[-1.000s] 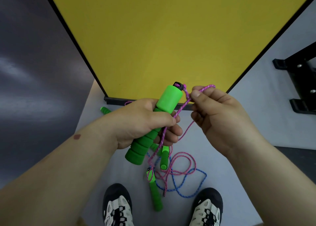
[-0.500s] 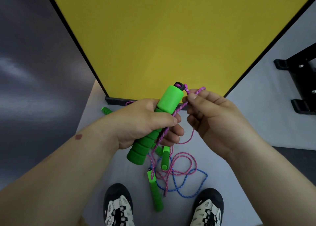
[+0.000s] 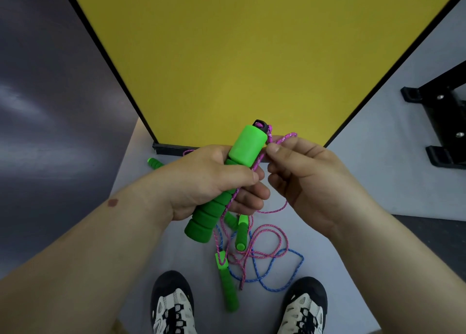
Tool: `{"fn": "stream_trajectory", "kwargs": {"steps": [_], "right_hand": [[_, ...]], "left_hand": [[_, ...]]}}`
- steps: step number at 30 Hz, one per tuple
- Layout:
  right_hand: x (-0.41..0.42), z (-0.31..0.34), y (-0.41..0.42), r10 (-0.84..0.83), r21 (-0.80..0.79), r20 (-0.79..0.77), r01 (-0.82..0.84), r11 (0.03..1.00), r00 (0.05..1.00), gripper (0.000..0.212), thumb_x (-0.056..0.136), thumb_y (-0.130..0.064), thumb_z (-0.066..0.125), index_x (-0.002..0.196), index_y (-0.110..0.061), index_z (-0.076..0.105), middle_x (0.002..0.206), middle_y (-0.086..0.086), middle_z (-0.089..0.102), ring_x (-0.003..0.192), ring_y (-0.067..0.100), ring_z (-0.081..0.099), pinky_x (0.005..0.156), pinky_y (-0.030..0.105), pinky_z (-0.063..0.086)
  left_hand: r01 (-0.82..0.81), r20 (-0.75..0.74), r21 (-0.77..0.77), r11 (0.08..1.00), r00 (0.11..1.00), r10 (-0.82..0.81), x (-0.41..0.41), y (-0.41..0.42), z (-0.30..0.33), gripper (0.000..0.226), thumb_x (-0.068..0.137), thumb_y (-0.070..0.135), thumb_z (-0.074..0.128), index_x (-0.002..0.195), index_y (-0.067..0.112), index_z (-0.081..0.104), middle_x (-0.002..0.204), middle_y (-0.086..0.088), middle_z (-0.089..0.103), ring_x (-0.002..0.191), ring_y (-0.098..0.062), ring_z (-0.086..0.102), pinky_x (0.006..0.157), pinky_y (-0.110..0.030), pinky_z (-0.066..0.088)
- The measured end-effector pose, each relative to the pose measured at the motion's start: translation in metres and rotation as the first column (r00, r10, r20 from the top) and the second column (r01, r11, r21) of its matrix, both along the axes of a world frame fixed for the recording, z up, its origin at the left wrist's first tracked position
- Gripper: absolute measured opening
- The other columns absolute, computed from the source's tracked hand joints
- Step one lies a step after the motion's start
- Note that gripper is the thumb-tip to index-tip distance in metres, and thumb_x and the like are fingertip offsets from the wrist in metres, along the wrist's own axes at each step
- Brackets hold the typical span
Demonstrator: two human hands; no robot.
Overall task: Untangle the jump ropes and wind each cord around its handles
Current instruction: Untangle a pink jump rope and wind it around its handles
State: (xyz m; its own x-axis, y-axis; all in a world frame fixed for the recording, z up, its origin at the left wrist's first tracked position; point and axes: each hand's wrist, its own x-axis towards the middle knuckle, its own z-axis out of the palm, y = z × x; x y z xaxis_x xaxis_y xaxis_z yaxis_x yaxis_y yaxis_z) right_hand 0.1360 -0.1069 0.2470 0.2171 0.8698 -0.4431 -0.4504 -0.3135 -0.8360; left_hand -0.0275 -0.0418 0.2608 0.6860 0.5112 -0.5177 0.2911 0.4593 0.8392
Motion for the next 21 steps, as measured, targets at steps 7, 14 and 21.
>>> {"fn": "stream_trajectory", "kwargs": {"steps": [7, 14, 21], "right_hand": [[0.013, 0.002, 0.005, -0.232, 0.030, 0.009, 0.232, 0.972, 0.973, 0.003, 0.091, -0.012, 0.069, 0.092, -0.013, 0.072, 0.080, 0.001, 0.069, 0.063, 0.010, 0.057, 0.066, 0.024, 0.048], [0.001, -0.001, 0.001, -0.013, 0.010, -0.003, 0.013, 1.000, 1.000, 0.016, 0.083, -0.016, 0.072, 0.098, -0.009, 0.071, 0.078, 0.004, 0.065, 0.062, 0.010, 0.056, 0.063, 0.024, 0.048], [0.007, 0.000, 0.003, -0.161, 0.034, 0.054, 0.160, 0.987, 0.985, 0.004, 0.090, -0.012, 0.070, 0.091, -0.013, 0.074, 0.079, 0.001, 0.069, 0.064, 0.010, 0.057, 0.063, 0.022, 0.050]], "left_hand": [[-0.029, -0.002, -0.009, 1.000, 1.000, 0.029, -0.001, 0.001, -0.001, 0.005, 0.097, 0.005, 0.056, 0.101, 0.004, 0.060, 0.085, -0.014, 0.074, 0.070, -0.021, 0.070, 0.073, -0.037, 0.062], [-0.054, -0.004, 0.002, 0.999, 0.999, 0.054, 0.001, 0.000, 0.001, 0.007, 0.096, 0.006, 0.059, 0.102, 0.004, 0.059, 0.083, -0.013, 0.074, 0.069, -0.021, 0.070, 0.072, -0.036, 0.061], [-0.034, 0.000, 0.004, 0.999, 0.999, 0.034, 0.000, 0.001, -0.001, 0.007, 0.097, 0.006, 0.058, 0.103, 0.003, 0.059, 0.085, -0.014, 0.074, 0.071, -0.021, 0.071, 0.072, -0.036, 0.061]]}}
